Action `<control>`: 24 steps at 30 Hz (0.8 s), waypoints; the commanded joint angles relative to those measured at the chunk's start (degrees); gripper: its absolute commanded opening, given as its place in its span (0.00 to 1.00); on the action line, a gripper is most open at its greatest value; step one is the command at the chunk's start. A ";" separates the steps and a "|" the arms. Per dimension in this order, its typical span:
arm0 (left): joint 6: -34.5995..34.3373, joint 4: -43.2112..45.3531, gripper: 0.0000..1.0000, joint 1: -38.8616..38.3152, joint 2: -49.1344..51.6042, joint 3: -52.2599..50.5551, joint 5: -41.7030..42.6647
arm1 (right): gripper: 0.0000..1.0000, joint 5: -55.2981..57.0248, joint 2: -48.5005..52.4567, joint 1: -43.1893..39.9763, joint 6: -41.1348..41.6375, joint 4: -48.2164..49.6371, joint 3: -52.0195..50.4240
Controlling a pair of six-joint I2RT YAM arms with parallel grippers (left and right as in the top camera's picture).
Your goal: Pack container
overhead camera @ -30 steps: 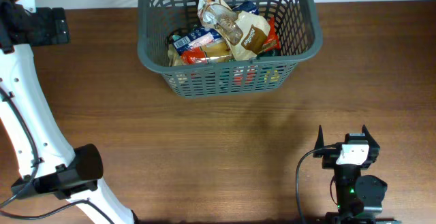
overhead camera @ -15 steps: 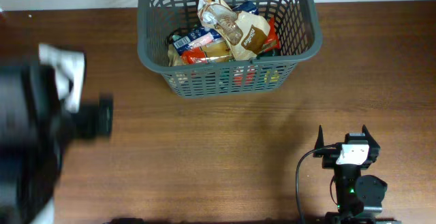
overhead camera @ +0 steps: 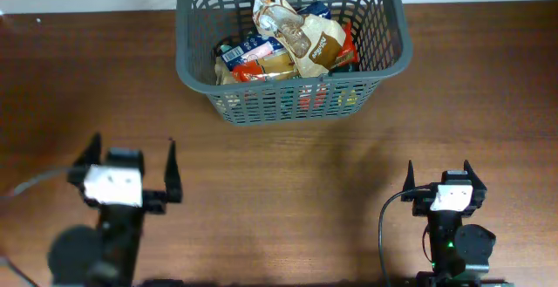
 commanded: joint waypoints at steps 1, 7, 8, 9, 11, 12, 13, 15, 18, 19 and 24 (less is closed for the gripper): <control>-0.52 4.44 0.99 -0.33 -6.78 -10.27 5.49 | 0.99 0.66 -0.61 -0.28 0.07 0.11 -0.57; -0.46 7.78 0.99 -0.33 -14.05 -22.97 5.16 | 0.99 0.66 -0.61 -0.28 0.07 0.11 -0.59; -0.48 8.20 0.99 -0.33 -15.15 -24.59 5.18 | 0.99 0.66 -0.61 -0.28 0.07 0.13 -0.57; -0.48 8.81 0.99 -0.33 -16.37 -26.40 5.22 | 0.99 0.66 -0.61 -0.28 0.07 0.11 -0.57; -0.48 9.90 0.99 -0.33 -18.58 -29.42 5.22 | 0.99 0.66 -0.61 -0.28 0.07 0.11 -0.57; -0.48 10.45 0.99 -0.33 -19.69 -30.88 5.22 | 0.99 0.66 -0.61 -0.28 0.07 0.11 -0.57; -0.48 10.73 0.99 -0.33 -20.57 -31.95 5.20 | 0.99 0.66 -0.61 -0.28 0.07 0.11 -0.57; -0.46 10.75 0.99 -0.26 -22.27 -33.99 5.16 | 0.99 0.66 -0.61 -0.28 0.07 0.11 -0.57; -0.46 10.75 0.99 -0.26 -24.13 -36.72 5.18 | 0.99 0.66 -0.61 -0.28 0.07 0.11 -0.59; -0.46 10.75 0.99 -0.26 -24.20 -37.42 5.18 | 0.99 0.66 -0.61 -0.28 0.07 0.11 -0.59; -0.46 10.73 0.99 -0.26 -24.20 -40.46 5.22 | 0.99 0.66 -0.61 -0.28 0.07 0.11 -0.57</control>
